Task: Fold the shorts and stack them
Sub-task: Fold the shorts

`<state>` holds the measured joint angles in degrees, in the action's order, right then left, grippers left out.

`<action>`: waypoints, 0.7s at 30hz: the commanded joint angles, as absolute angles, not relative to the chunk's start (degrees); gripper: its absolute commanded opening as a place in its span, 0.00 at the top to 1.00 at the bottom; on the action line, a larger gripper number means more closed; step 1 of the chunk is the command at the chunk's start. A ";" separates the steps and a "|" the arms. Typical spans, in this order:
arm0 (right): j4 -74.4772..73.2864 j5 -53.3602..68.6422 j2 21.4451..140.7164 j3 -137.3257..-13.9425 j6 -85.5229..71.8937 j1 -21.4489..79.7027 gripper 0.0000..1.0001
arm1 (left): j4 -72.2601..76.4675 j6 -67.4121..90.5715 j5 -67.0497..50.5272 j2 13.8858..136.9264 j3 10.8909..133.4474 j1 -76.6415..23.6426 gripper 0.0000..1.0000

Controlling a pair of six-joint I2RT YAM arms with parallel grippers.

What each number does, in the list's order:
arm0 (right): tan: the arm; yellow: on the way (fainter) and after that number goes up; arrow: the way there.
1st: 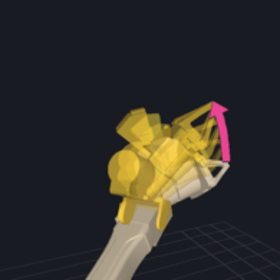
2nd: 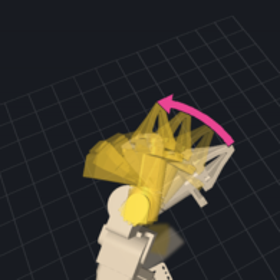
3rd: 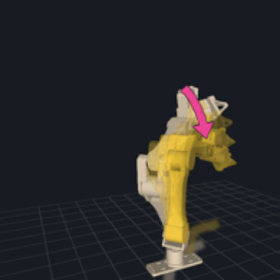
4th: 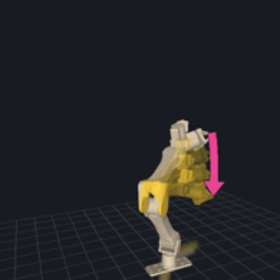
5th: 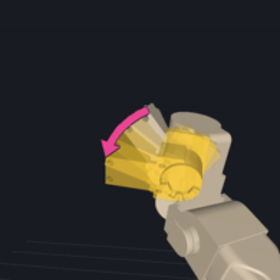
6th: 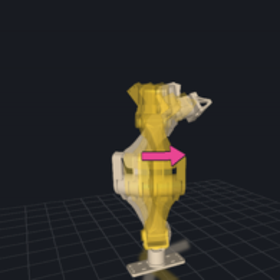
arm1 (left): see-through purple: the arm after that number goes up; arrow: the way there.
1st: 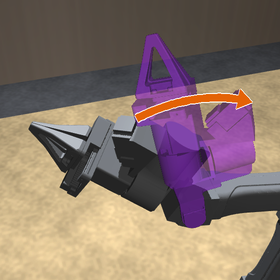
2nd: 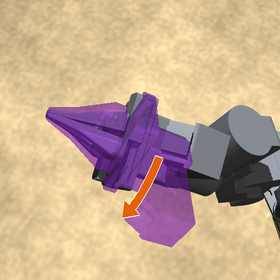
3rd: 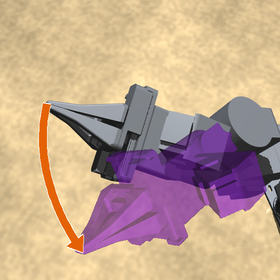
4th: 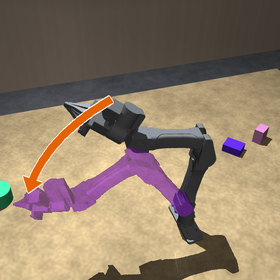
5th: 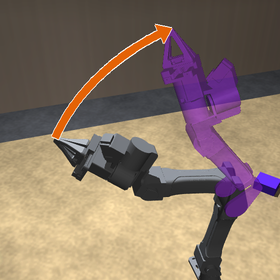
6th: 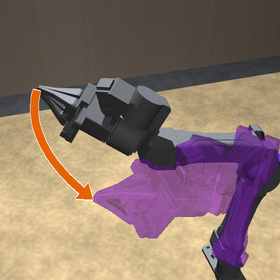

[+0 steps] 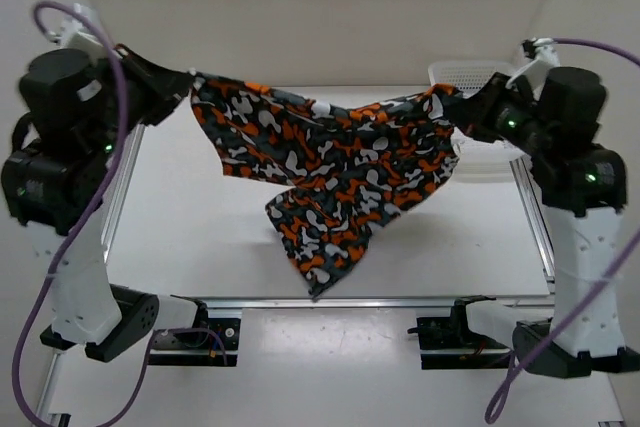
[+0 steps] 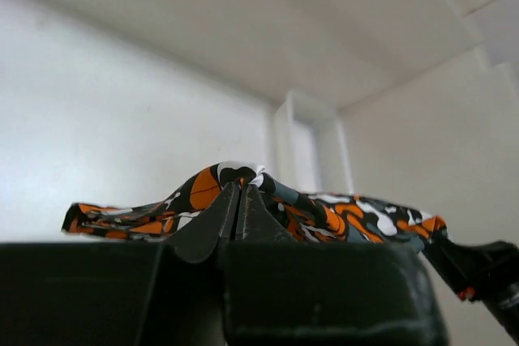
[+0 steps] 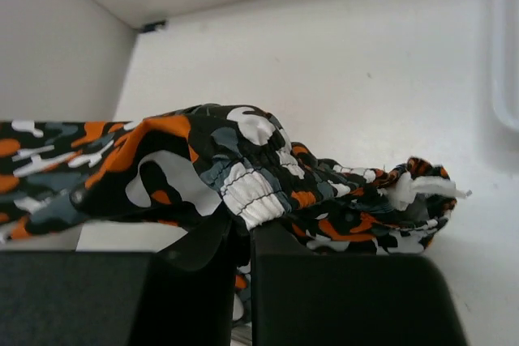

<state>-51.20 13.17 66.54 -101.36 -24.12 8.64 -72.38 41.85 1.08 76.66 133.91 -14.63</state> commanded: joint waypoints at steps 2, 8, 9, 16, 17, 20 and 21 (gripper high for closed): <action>-55.11 20.74 61.80 -109.33 -19.87 10.36 1.00 | -74.45 39.64 3.78 75.94 145.01 -14.06 0.90; -53.88 26.10 57.05 -116.79 -21.52 11.07 1.00 | -64.86 39.11 8.60 65.21 139.99 -14.06 0.90; -53.88 26.89 56.43 -118.02 -22.84 11.07 1.00 | -67.30 38.24 9.31 65.21 142.36 -14.06 0.90; -53.35 26.20 54.58 -124.01 -28.29 11.07 1.00 | -66.71 36.21 11.07 63.64 149.24 -14.06 0.90; -53.35 23.93 54.06 -124.01 -28.30 11.07 1.00 | -66.71 35.69 11.07 63.63 149.24 -14.06 0.90; -54.05 19.88 54.05 -121.91 -28.30 11.07 1.00 | -66.71 34.46 11.07 65.73 148.72 -14.06 0.90; -54.84 18.30 54.05 -120.60 -28.30 11.07 1.00 | -66.71 33.93 11.86 66.26 147.58 -14.06 0.90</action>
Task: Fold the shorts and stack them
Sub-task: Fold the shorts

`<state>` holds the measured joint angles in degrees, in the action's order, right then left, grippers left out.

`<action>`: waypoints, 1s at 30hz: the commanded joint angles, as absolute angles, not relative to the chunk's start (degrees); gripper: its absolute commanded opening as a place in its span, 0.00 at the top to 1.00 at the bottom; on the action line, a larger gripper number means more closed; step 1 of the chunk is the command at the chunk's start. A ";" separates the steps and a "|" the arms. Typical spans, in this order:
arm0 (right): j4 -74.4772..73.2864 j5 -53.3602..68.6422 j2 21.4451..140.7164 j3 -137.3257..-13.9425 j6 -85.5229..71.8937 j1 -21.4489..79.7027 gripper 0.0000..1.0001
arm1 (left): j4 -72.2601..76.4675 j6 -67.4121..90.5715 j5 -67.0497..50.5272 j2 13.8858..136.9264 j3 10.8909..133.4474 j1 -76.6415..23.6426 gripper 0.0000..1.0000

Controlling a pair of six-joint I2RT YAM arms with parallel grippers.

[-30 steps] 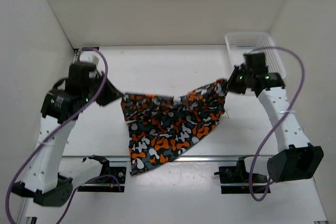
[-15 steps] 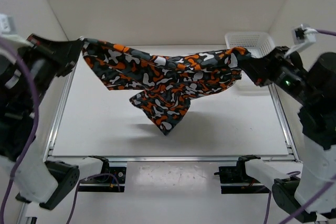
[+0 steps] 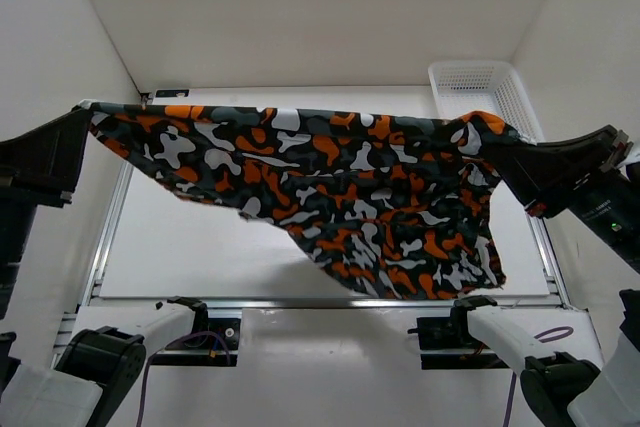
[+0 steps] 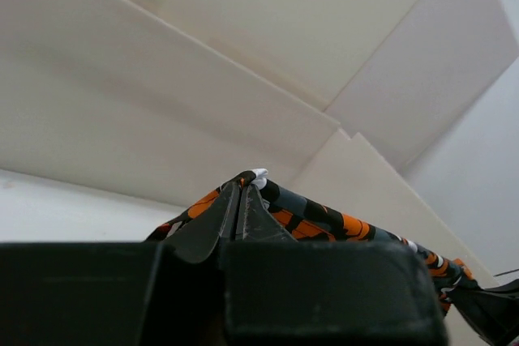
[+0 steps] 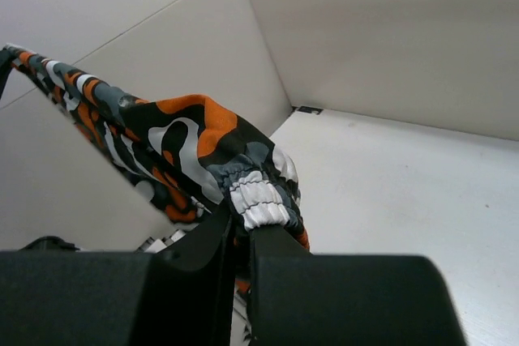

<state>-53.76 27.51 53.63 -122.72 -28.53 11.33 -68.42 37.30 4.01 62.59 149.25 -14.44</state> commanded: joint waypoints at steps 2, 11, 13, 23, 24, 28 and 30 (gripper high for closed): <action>-56.16 12.50 54.57 -115.44 -27.77 11.07 1.00 | -65.40 32.27 14.14 67.84 142.77 -14.06 0.90; -49.33 -5.26 66.08 -89.84 -26.19 11.07 1.00 | -62.05 27.25 17.59 89.53 139.65 -13.45 0.90; -46.24 -7.20 72.81 -87.98 -26.71 11.07 1.00 | -61.18 27.25 14.52 97.44 142.20 -10.56 0.90; -40.52 -7.65 106.59 -99.91 -26.72 11.07 1.00 | -58.01 27.25 2.90 123.83 150.64 -1.68 0.90; -40.52 -6.95 109.92 -101.50 -26.72 11.07 1.00 | -57.31 27.25 2.20 124.71 150.64 -1.15 0.90; -41.74 -2.38 117.06 -110.46 -26.72 11.07 1.00 | -56.69 27.25 0.00 127.44 152.93 1.84 0.90; -43.50 0.42 119.87 -115.46 -26.72 11.07 1.00 | -56.16 27.25 -1.66 127.97 153.54 3.42 0.90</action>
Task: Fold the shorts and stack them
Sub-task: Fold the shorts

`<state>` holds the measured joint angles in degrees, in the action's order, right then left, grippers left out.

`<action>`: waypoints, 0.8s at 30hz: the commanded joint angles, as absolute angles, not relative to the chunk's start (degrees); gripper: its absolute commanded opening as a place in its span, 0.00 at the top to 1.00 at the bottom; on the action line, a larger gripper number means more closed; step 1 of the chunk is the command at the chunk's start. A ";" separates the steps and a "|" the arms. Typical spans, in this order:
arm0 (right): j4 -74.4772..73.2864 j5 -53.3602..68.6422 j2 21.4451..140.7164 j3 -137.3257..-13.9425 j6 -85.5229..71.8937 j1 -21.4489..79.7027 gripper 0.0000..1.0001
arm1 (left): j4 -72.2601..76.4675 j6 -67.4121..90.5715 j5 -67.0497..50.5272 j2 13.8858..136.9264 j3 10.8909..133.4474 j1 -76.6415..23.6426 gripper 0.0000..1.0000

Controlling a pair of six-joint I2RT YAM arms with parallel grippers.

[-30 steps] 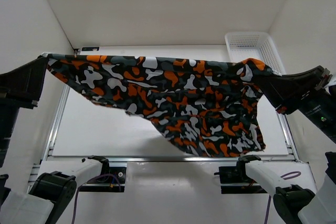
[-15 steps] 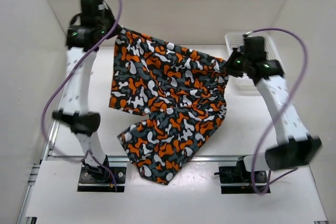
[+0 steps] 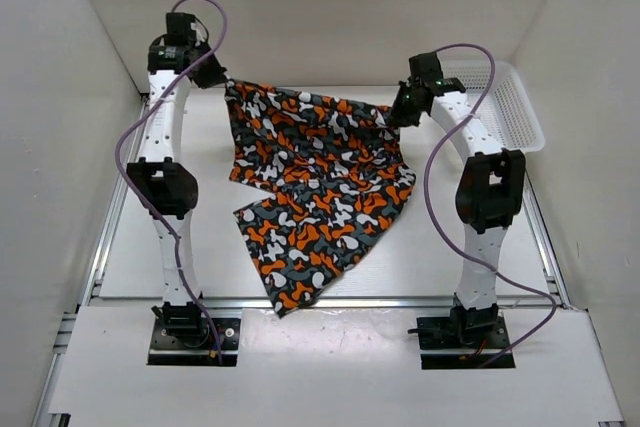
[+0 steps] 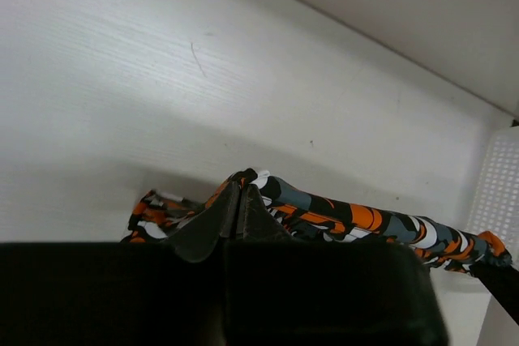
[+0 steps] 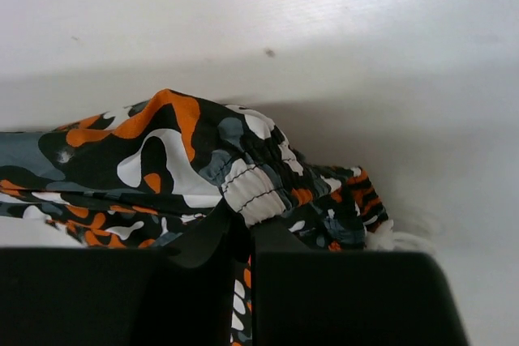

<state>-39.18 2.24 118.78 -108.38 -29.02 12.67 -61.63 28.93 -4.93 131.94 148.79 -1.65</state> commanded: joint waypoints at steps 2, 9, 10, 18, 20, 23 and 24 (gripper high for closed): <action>-43.51 1.75 120.40 -116.28 -26.72 11.07 1.00 | -56.16 27.25 -3.51 125.88 153.02 3.96 0.90; -45.26 2.90 115.42 -110.93 -26.72 10.55 1.00 | -61.07 26.63 -5.88 107.63 131.46 0.36 0.90; -45.26 3.68 114.44 -109.53 -26.72 10.55 1.00 | -61.69 26.63 -6.50 104.53 127.48 -0.52 0.90; -43.25 4.65 102.14 -90.81 -26.19 6.51 1.00 | -59.06 30.49 -10.37 72.29 88.28 -16.40 0.90; -42.71 7.38 99.42 -86.08 -26.19 4.32 1.00 | -59.06 32.34 -12.12 68.05 79.57 -19.76 0.90; -42.19 7.38 95.37 -82.28 -26.19 3.17 1.00 | -57.66 34.37 -15.19 60.66 70.16 -26.26 0.90; -42.19 7.38 94.32 -79.83 -26.19 3.16 1.00 | -57.66 35.50 -15.20 59.17 68.40 -27.85 0.90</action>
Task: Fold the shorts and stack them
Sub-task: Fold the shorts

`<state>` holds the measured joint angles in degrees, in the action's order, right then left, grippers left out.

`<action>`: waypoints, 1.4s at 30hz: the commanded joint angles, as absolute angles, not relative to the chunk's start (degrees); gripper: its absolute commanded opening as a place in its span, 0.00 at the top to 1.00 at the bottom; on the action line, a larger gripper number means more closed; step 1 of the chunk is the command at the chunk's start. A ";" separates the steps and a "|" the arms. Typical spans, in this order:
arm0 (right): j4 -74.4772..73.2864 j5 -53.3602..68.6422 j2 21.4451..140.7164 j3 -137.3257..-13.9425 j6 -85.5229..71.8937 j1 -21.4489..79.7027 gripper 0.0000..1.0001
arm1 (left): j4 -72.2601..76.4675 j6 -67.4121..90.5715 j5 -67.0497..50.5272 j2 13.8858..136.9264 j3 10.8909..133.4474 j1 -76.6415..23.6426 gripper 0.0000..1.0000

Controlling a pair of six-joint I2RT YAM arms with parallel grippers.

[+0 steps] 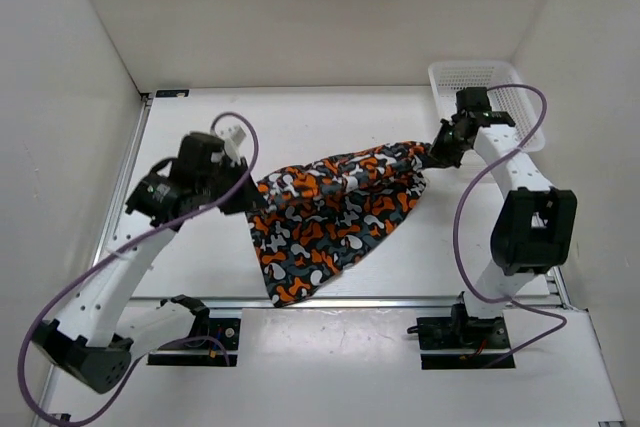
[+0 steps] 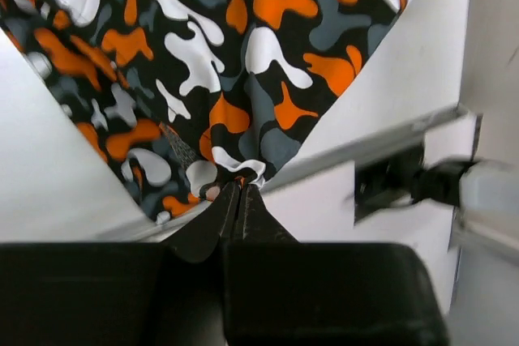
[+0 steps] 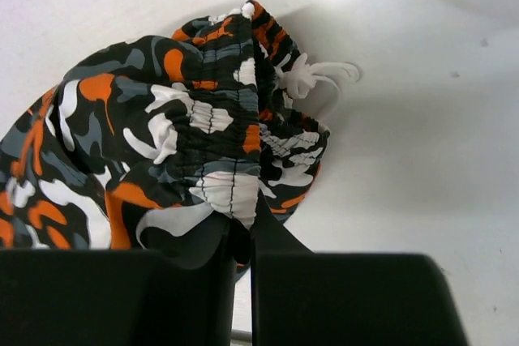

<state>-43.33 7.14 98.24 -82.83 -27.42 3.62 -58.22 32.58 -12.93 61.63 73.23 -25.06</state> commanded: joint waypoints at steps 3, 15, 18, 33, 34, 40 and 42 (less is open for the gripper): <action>-42.19 6.77 89.57 -75.51 -26.89 3.16 1.00 | -57.66 36.83 -17.39 54.59 61.98 -33.65 0.90; -42.19 -1.05 76.99 -55.81 -30.06 2.64 0.17 | -61.16 39.02 -19.62 54.22 47.45 -47.02 0.18; -42.19 -3.50 77.51 -56.69 -30.06 2.64 0.00 | -63.46 42.34 -10.13 58.35 52.27 -45.53 0.00; -28.66 13.70 88.94 -54.32 -29.53 1.49 0.28 | -43.96 48.35 -6.76 74.96 42.54 -23.13 0.03; -28.13 13.71 89.99 -54.32 -29.53 1.49 0.37 | -43.95 47.82 -6.77 76.19 44.19 -23.12 0.05; -26.29 14.24 91.84 -53.26 -30.58 1.49 0.49 | -42.19 44.22 -6.06 85.93 50.96 -21.18 0.23; -26.28 14.76 92.46 -53.26 -30.59 1.49 0.57 | -42.19 42.20 -6.06 89.63 53.51 -20.57 0.50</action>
